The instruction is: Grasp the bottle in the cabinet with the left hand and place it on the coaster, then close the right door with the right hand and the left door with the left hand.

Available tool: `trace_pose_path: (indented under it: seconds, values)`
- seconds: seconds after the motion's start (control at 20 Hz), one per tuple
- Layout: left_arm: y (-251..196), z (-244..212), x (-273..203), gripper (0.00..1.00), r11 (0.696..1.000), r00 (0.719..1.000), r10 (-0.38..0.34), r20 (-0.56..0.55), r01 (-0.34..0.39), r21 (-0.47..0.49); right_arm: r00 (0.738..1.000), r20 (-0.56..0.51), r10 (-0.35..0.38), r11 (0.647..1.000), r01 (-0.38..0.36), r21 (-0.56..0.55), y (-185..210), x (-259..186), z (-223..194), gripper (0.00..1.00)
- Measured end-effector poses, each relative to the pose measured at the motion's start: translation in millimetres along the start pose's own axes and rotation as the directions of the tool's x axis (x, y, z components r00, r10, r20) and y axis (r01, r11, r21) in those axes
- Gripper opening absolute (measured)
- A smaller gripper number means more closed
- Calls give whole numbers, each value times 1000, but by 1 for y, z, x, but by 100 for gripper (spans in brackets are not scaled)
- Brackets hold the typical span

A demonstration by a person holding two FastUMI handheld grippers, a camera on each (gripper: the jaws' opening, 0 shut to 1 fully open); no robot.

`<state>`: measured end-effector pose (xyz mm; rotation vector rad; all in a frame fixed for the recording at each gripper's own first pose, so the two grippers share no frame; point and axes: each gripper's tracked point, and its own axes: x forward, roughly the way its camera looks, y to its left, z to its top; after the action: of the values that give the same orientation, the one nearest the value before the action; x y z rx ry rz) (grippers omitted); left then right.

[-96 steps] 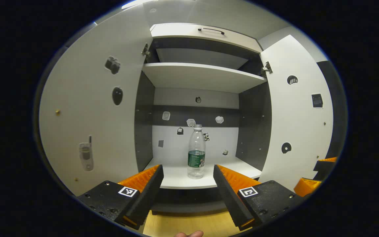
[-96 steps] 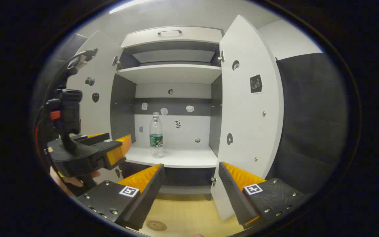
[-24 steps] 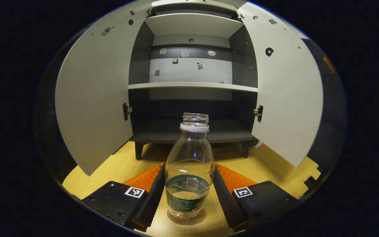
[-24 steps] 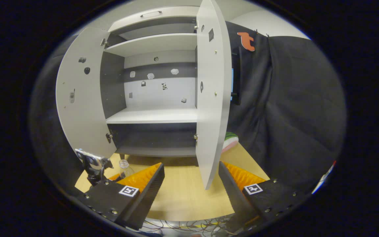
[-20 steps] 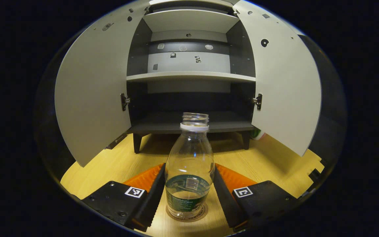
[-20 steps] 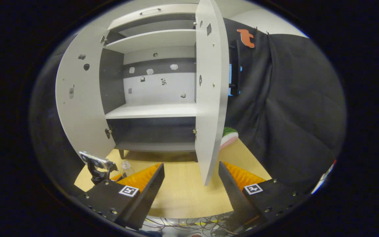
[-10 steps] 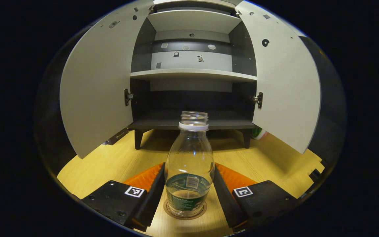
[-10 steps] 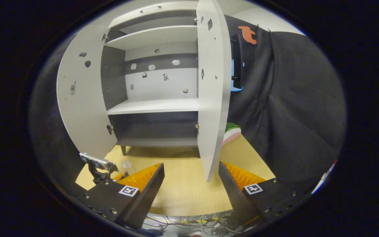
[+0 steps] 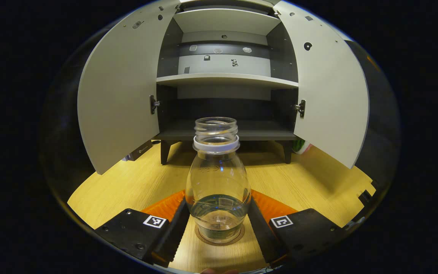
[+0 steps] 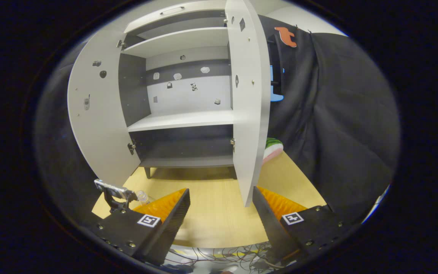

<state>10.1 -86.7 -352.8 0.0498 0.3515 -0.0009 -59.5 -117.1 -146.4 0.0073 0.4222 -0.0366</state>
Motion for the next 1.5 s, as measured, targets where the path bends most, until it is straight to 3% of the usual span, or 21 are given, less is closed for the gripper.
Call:
trace_pose_path:
  seconds: [0.25, 0.7, 1.1, 1.5]
  values:
    - [-6, 22, -7, 92, 999, 998, -26, 52, 24, 35, 1000, 10, -1, 1000, 1, 11, -3, -3, 2, 100]
    - [-8, 90, -30, 93, 998, 987, -33, 156, 25, 54, 996, 82, 18, 999, -22, 39, -10, -15, 28, 100]
    - [-12, 200, -80, 92, 997, 958, -75, 277, 67, 36, 962, 274, -14, 998, -4, 66, -66, -20, 123, 97]
    - [5, 249, -109, 92, 999, 948, -36, 318, 32, 18, 936, 350, -26, 997, 1, 73, -114, -16, 182, 100]
